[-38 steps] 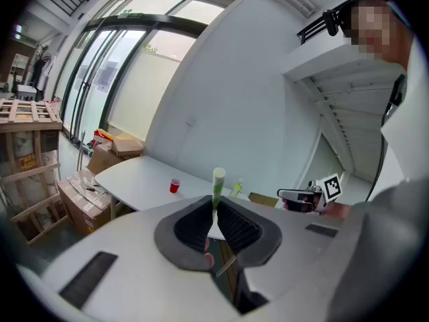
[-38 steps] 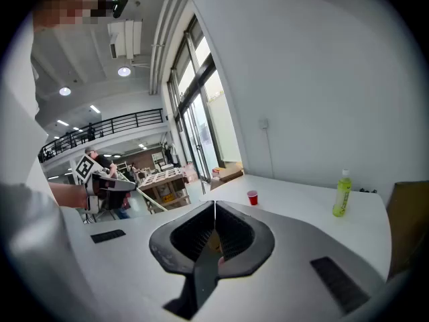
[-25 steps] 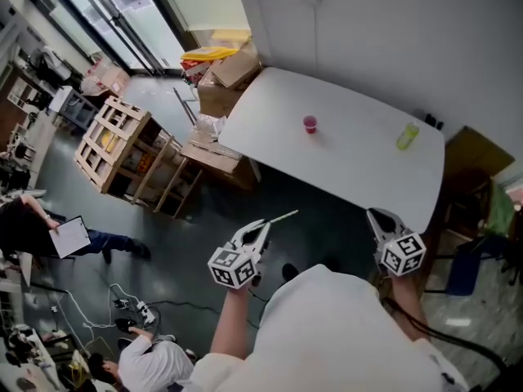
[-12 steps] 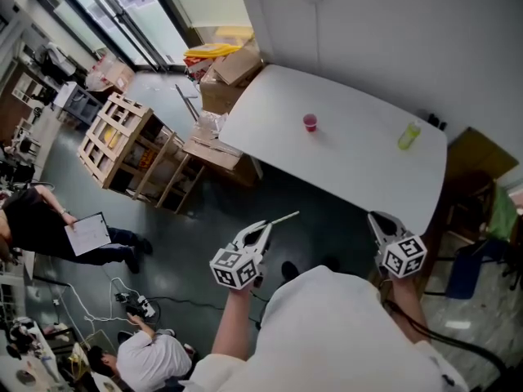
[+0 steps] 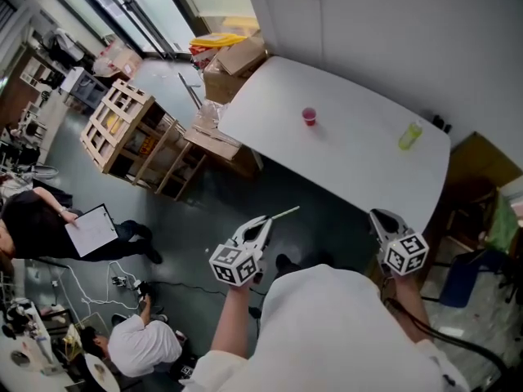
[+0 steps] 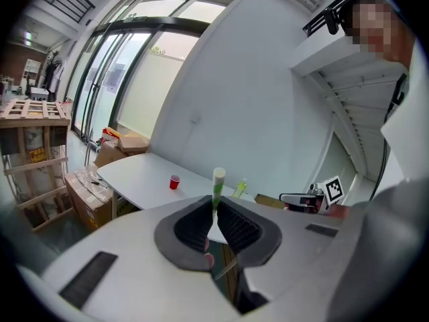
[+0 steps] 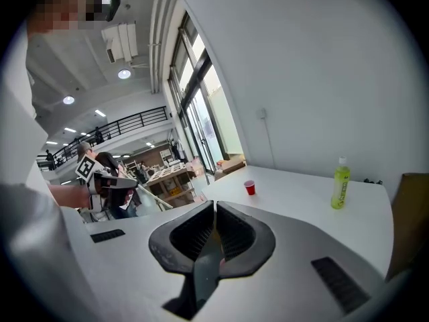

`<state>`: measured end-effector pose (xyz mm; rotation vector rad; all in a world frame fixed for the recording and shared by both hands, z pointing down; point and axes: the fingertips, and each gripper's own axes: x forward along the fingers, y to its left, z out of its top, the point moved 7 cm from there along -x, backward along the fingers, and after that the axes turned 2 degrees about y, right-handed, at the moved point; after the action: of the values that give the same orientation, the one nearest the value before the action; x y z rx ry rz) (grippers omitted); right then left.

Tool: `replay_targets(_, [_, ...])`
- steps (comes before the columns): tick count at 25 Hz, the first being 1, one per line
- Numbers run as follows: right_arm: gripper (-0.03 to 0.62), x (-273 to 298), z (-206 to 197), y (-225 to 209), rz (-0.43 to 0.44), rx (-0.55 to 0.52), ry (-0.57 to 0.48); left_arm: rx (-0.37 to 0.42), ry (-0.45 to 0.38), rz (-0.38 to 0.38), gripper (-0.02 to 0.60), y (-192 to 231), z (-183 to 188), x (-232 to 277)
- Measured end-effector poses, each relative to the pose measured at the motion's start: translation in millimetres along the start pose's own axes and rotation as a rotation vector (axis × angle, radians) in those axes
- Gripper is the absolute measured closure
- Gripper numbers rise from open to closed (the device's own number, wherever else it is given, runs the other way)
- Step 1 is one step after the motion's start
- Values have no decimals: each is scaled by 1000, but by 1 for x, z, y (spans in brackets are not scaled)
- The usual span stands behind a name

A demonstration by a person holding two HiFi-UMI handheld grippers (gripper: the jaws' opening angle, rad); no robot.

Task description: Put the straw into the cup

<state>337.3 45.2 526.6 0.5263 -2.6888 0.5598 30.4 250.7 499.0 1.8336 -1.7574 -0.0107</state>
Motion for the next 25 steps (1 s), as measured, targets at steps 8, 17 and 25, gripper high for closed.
replay_targets(8, [557, 5, -4, -15, 32, -4, 21, -11, -14, 24, 557, -11, -3, 8])
replay_targets(17, [556, 35, 1, -18, 28, 11, 27, -24, -6, 14, 557, 15, 5, 24])
replay_targets(25, [556, 71, 18, -14, -11, 23, 31, -32, 4, -18, 557, 51, 28, 38])
